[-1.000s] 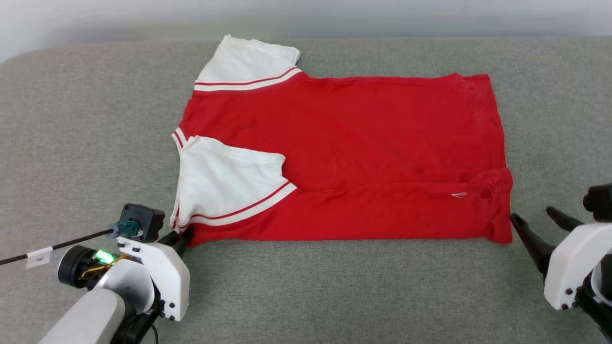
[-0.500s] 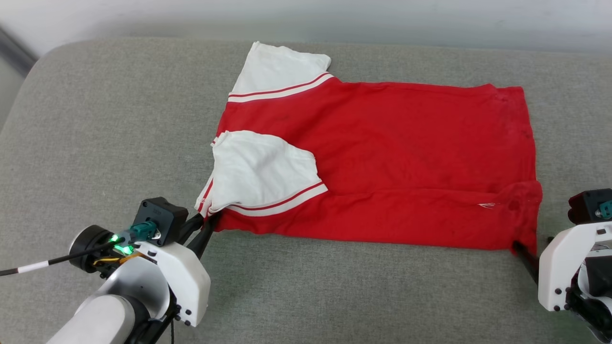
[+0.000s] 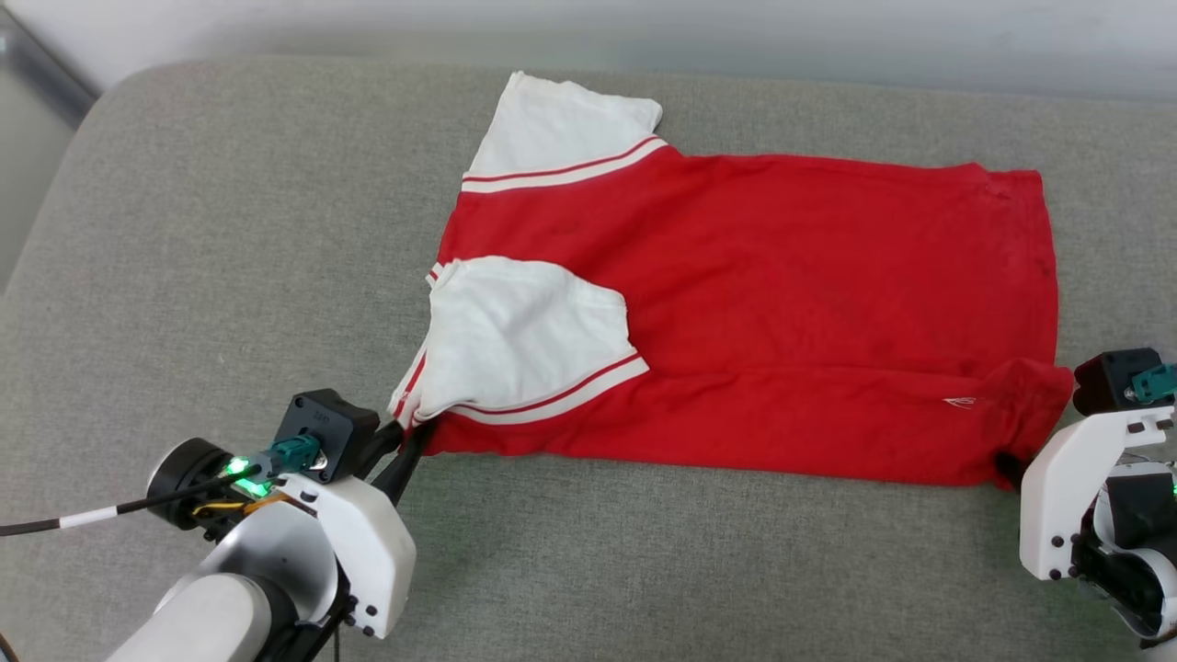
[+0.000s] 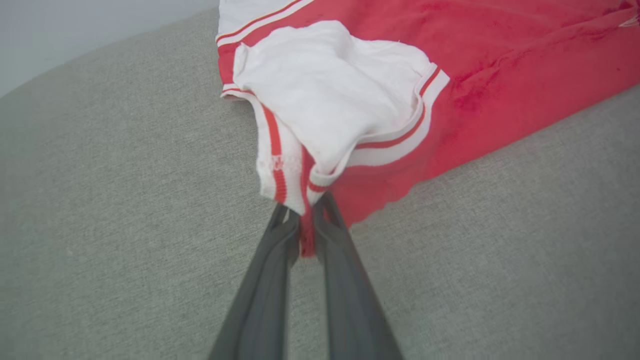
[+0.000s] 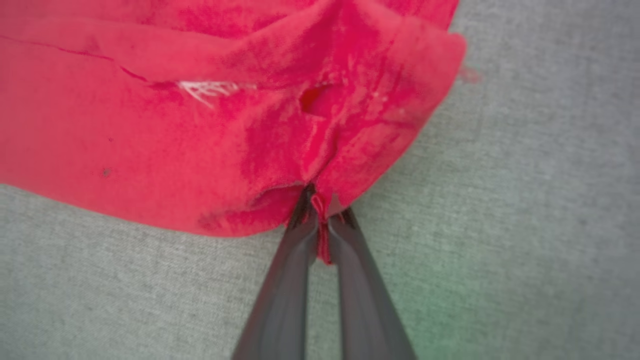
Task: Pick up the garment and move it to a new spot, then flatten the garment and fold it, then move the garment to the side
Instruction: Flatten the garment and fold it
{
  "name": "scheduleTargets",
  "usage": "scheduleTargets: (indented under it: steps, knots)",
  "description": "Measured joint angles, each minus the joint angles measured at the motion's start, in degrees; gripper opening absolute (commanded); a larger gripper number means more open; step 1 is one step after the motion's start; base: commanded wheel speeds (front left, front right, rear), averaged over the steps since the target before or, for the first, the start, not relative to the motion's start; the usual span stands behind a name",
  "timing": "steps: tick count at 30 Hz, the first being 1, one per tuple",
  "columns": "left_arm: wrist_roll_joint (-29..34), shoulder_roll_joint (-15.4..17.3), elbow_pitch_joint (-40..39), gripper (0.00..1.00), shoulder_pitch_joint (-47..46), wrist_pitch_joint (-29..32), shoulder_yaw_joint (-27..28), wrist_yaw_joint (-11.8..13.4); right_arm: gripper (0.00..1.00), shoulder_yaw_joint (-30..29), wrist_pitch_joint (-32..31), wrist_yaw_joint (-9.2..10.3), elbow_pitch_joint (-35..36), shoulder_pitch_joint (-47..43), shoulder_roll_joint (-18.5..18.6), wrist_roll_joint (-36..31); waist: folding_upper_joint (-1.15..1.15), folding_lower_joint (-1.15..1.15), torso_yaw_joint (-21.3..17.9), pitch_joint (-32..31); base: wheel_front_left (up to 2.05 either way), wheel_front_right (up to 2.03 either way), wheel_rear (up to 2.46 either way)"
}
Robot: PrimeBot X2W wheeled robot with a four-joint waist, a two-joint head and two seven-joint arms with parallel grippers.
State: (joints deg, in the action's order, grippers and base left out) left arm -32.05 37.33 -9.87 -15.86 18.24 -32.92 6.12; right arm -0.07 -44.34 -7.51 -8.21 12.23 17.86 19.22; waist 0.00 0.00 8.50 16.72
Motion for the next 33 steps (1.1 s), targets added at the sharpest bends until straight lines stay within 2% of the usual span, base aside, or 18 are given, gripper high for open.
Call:
scheduleTargets:
  steps: [5, 9, 12, 18, 24, 31, 32, 33]
  knots:
    - [-0.2, 0.5, 2.3, 0.0, 0.8, 0.0, -0.2, 0.1, 0.0, -0.1, -0.2, -0.02, -0.6, -0.7, 1.0, 1.4, 0.0, 0.0, -0.4, -2.2, 0.0, 0.0, 0.0]
    - [-1.0, 0.6, 3.4, 0.0, 2.9, 0.3, -0.9, 0.2, 0.0, -0.8, -1.6, -0.01, 0.4, -3.3, 4.0, 1.5, 0.0, 0.0, -0.9, -4.8, 0.0, 0.0, 0.0]
    - [-1.1, 1.3, 3.9, 0.0, 5.5, 1.1, -2.2, 0.2, 0.0, -1.0, -3.5, -0.02, 2.6, -5.5, 6.4, 1.6, 0.0, 0.0, -1.4, -6.8, 0.0, 0.0, 0.0]
    - [-3.4, 2.3, 2.9, 0.0, 12.2, 1.6, -3.2, 1.3, 0.0, -3.6, -7.9, -0.03, 8.6, -12.4, 8.2, 3.4, 0.0, 0.0, -2.7, -10.2, 0.0, 0.0, 0.0]
    - [-5.0, 3.4, 2.3, 0.0, 18.0, 0.7, -3.5, 2.5, 0.0, -7.7, -11.0, -0.03, 13.8, -20.4, 5.6, 3.9, 0.0, 0.0, -3.6, -11.7, 0.0, 0.0, 0.0]
    - [-6.4, 2.3, 5.1, 0.0, 20.0, -0.1, -4.7, 1.8, 0.0, -8.3, -10.1, -0.02, 14.2, -24.1, 2.3, 3.4, 0.0, 0.0, -4.1, -12.3, 0.0, 0.0, 0.0]
    - [-6.7, 1.9, 5.6, 0.41, 20.1, -0.3, -4.9, 1.6, 0.34, -8.2, -9.7, -0.02, 13.9, -24.1, 2.1, 3.4, 0.0, 0.0, -4.2, -12.3, 0.0, 0.0, 0.0]
    - [-6.7, 1.7, 5.9, 1.0, 20.1, -0.4, -5.1, 1.4, 1.0, -8.2, -8.6, -0.02, 13.8, -24.1, 1.9, 3.3, 0.0, 0.0, -4.2, -12.4, 0.0, 0.0, 0.0]
